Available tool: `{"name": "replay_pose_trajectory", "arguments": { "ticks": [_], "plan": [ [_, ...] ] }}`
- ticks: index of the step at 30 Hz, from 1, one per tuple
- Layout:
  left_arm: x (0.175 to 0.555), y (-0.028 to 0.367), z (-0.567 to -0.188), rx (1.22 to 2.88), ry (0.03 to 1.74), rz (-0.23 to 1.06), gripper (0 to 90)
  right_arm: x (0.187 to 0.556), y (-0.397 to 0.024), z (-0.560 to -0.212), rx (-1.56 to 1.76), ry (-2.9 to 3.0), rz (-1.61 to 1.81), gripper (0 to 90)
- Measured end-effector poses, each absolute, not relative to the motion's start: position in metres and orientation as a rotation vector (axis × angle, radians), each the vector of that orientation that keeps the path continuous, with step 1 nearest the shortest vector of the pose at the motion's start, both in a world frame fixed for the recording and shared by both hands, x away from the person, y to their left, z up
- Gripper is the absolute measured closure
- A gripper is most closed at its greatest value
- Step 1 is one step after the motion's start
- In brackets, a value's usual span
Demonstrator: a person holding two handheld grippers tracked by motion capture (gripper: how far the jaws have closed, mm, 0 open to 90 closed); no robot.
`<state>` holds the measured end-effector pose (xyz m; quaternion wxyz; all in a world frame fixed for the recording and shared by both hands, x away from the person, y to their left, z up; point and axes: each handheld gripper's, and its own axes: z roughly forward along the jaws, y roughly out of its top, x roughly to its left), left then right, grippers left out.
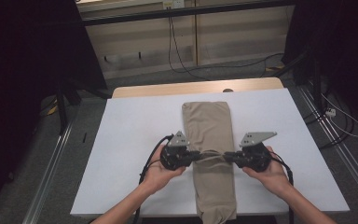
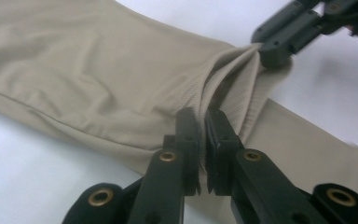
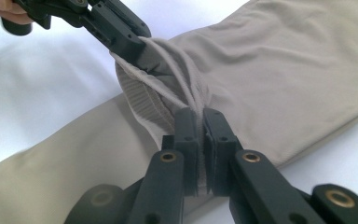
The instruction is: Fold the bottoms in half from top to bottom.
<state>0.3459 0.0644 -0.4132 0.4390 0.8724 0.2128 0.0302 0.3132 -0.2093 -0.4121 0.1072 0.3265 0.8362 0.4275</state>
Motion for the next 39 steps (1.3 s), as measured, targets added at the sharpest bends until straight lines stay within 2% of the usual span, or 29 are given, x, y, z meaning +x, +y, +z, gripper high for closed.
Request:
{"name": "replay_pose_trajectory", "arguments": {
  "ticks": [5, 8, 13, 16, 18, 21, 23, 25, 28, 31, 32, 34, 36, 37, 39],
  "plan": [
    [0.307, 0.068, -0.416, 2.205, 0.523, 0.024, 85.2, 0.275, -0.206, -0.417, 0.930, 2.524, 1.243, 85.5],
    [0.280, 0.070, -0.412, 2.223, 0.486, 0.046, 85.1, 0.251, -0.204, -0.416, 0.901, 2.541, 1.246, 85.4],
    [0.264, 0.067, -0.431, 2.295, 0.455, 0.039, 82.4, 0.228, -0.197, -0.427, 0.878, 2.559, 1.135, 83.8],
    [0.250, 0.067, -0.429, 2.314, 0.419, 0.088, 80.8, 0.220, -0.192, -0.433, 0.843, 2.600, 1.101, 80.0],
    [0.249, 0.069, -0.429, 2.323, 0.440, 0.056, 80.0, 0.217, -0.194, -0.434, 0.852, 2.616, 1.123, 77.2],
    [0.249, 0.073, -0.430, 2.322, 0.375, 0.013, 74.0, 0.213, -0.192, -0.434, 0.853, 2.651, 1.125, 67.9],
    [0.254, 0.078, -0.430, 2.301, 0.435, -0.050, 69.8, 0.211, -0.192, -0.433, 0.864, 2.653, 1.146, 59.7],
    [0.257, 0.081, -0.425, 2.280, 0.441, -0.045, 66.3, 0.213, -0.192, -0.430, 0.863, 2.639, 1.180, 53.1],
    [0.267, 0.081, -0.418, 2.238, 0.479, 0.043, 42.8, 0.225, -0.198, -0.423, 0.911, 2.573, 1.275, 41.7],
    [0.292, 0.082, -0.413, 2.211, 0.502, 0.164, 30.2, 0.246, -0.209, -0.416, 0.986, 2.489, 1.322, 36.1],
    [0.304, 0.083, -0.413, 2.206, 0.525, 0.188, 25.9, 0.253, -0.212, -0.413, 1.002, 2.467, 1.315, 34.8],
    [0.330, 0.085, -0.412, 2.164, 0.581, 0.278, 23.8, 0.270, -0.217, -0.410, 1.001, 2.452, 1.271, 33.8],
    [0.358, 0.086, -0.415, 2.162, 0.620, 0.327, 16.7, 0.290, -0.223, -0.408, 1.020, 2.435, 1.239, 39.2],
    [0.371, 0.086, -0.416, 2.154, 0.654, 0.335, 16.4, 0.302, -0.226, -0.408, 1.016, 2.419, 1.212, 42.3],
    [0.398, 0.087, -0.418, 2.145, 0.709, 0.324, 17.5, 0.327, -0.231, -0.407, 1.036, 2.389, 1.196, 39.6]
  ]
}}
